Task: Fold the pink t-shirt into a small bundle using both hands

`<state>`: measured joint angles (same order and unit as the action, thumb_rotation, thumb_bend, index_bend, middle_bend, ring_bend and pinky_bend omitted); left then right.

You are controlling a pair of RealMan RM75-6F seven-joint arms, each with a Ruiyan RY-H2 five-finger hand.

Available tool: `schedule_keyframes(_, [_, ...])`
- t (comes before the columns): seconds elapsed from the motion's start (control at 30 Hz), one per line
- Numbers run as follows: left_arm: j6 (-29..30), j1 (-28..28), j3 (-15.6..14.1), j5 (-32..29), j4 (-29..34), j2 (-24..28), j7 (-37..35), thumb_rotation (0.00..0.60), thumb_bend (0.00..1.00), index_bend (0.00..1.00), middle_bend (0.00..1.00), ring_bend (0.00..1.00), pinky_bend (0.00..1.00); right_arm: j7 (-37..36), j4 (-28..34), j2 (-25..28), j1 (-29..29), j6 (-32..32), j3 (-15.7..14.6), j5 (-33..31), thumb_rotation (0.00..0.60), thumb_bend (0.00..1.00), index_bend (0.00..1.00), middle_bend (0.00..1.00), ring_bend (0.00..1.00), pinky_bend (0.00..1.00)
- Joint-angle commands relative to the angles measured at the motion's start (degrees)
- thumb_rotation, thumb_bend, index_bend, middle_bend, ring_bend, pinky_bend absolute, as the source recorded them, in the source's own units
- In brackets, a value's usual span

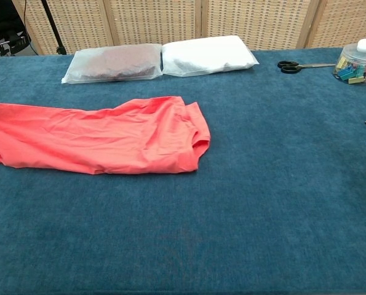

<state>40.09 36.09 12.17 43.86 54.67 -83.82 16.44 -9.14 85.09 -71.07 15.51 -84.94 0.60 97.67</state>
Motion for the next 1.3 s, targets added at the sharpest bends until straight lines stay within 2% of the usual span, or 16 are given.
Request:
schedule_keyframes(0.03, [-4.3, -0.4, -0.3, 1.1, -8.0, -1.0, -4.1, 0.600, 0.49, 0.74, 0.00, 0.00, 0.00, 0.1, 0.0, 0.0, 0.0, 0.1, 0.0, 0.0, 0.600, 0.00, 0.00, 0.00, 0.00, 0.00])
schedule_keyframes(0.13, [-5.6, -0.5, -0.2, 2.9, -10.6, -1.9, -6.9, 0.600, 0.50, 0.74, 0.00, 0.00, 0.00, 0.1, 0.0, 0.0, 0.0, 0.1, 0.1, 0.0, 0.600, 0.00, 0.00, 0.00, 0.00, 0.00])
schedule_keyframes(0.23, [-5.1, -1.0, -0.2, 5.9, -9.7, -1.6, -10.0, 0.600, 0.50, 0.74, 0.00, 0.00, 0.00, 0.0, 0.0, 0.0, 0.0, 0.1, 0.1, -0.1, 0.600, 0.00, 0.00, 0.00, 0.00, 0.00])
schedule_keyframes(0.33, [-3.0, -2.1, -0.3, 9.9, -5.5, 0.1, -13.7, 0.600, 0.51, 0.74, 0.00, 0.00, 0.00, -0.2, 0.1, 0.2, -0.1, -0.1, 0.2, -0.1, 0.600, 0.00, 0.00, 0.00, 0.00, 0.00])
schedule_keyframes(0.57, [5.6, -5.1, 0.0, 21.3, 10.9, 7.7, -23.8, 0.600, 0.52, 0.74, 0.00, 0.00, 0.00, -0.7, 0.4, 0.6, -0.2, -0.4, 0.3, 0.0, 0.600, 0.00, 0.00, 0.00, 0.00, 0.00])
schedule_keyframes(0.7, [9.7, -5.8, -0.2, 26.0, 16.8, 9.8, -26.6, 0.600, 0.52, 0.74, 0.00, 0.00, 0.00, -1.0, 0.5, 0.7, -0.2, -0.5, 0.4, -0.1, 0.600, 0.00, 0.00, 0.00, 0.00, 0.00])
schedule_keyframes(0.93, [12.4, -3.9, 1.0, 26.4, 20.5, 7.8, -23.9, 0.600, 0.52, 0.74, 0.00, 0.00, 0.00, -1.5, 0.5, 0.9, -0.2, -0.6, 0.5, -0.2, 0.600, 0.00, 0.00, 0.00, 0.00, 0.00])
schedule_keyframes(1.3, [11.9, 1.1, 3.4, 21.0, 21.2, 1.8, -15.7, 0.600, 0.52, 0.74, 0.00, 0.00, 0.00, -2.6, 0.4, 1.3, -0.2, -0.6, 0.9, -0.5, 0.600, 0.00, 0.00, 0.00, 0.00, 0.00])
